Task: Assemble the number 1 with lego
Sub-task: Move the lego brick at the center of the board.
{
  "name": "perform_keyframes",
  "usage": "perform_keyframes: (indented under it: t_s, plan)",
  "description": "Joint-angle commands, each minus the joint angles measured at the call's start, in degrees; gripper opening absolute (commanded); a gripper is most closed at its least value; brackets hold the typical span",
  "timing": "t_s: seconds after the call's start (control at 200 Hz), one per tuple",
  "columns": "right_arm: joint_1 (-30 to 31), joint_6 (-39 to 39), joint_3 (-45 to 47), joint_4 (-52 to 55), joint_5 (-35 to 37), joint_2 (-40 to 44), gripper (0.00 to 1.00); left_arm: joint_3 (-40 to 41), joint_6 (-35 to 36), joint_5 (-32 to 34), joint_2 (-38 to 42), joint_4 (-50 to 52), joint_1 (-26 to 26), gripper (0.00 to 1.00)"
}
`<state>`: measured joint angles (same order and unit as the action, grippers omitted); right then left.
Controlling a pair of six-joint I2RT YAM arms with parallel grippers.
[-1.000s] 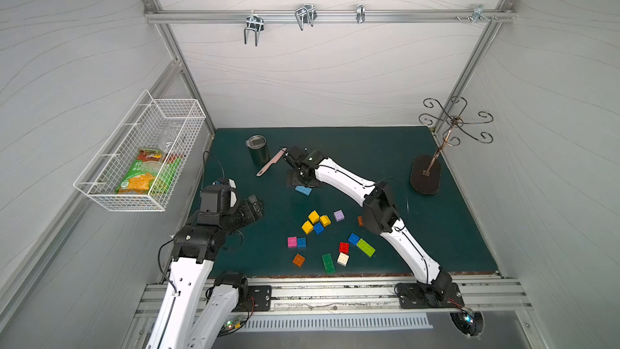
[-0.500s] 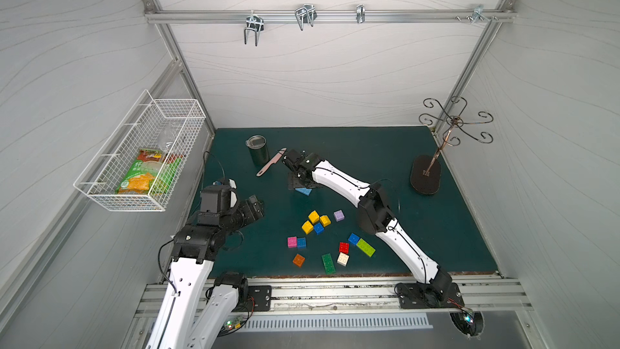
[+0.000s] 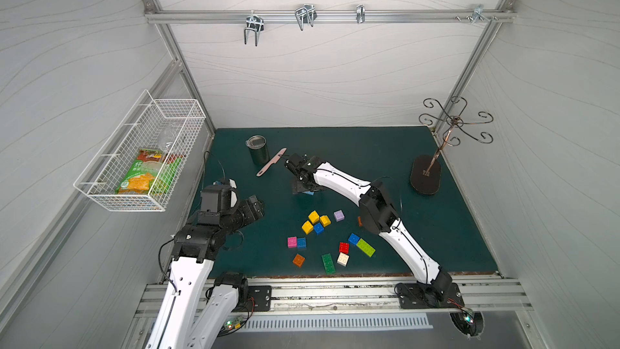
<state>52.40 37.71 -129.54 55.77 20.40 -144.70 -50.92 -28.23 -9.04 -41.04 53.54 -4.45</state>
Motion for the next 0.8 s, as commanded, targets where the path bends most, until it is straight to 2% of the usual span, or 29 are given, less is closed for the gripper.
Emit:
perform_keyframes:
  t_s: [0.0,0.09,0.255,0.355,0.51,0.62,0.795]
  plan:
    - [-0.4,-1.0,7.9,2.4,2.7,4.1,0.99,-0.3,-0.1,0.2,-0.2,-2.4,-0.1,0.89]
    - [-1.2,-0.5,12.8,1.0,1.7,7.3,0.99,-0.3,-0.1,0.3,-0.1,-2.4,-0.1,0.89]
    - [-2.6,-0.8,22.5,-7.9,-6.1,13.4,0.99,-0.3,-0.1,0.4,-0.2,-2.4,-0.1,0.89]
    - [-2.6,-3.5,21.4,-8.8,-8.3,13.5,0.99,-0.3,-0.1,0.5,-0.1,-2.3,-0.2,0.89]
    - [-3.5,-11.5,15.8,-6.1,-11.0,9.2,0.99,-0.3,0.0,0.3,-0.3,-2.3,-0.1,0.89]
    - [-4.4,-17.1,15.8,-6.4,-11.5,8.0,0.99,-0.3,0.0,0.2,-0.3,-2.4,-0.1,0.89]
    - [-5.8,-20.6,14.7,-6.8,-12.4,6.1,0.99,-0.3,0.0,0.2,-0.9,-2.4,-0.2,0.89]
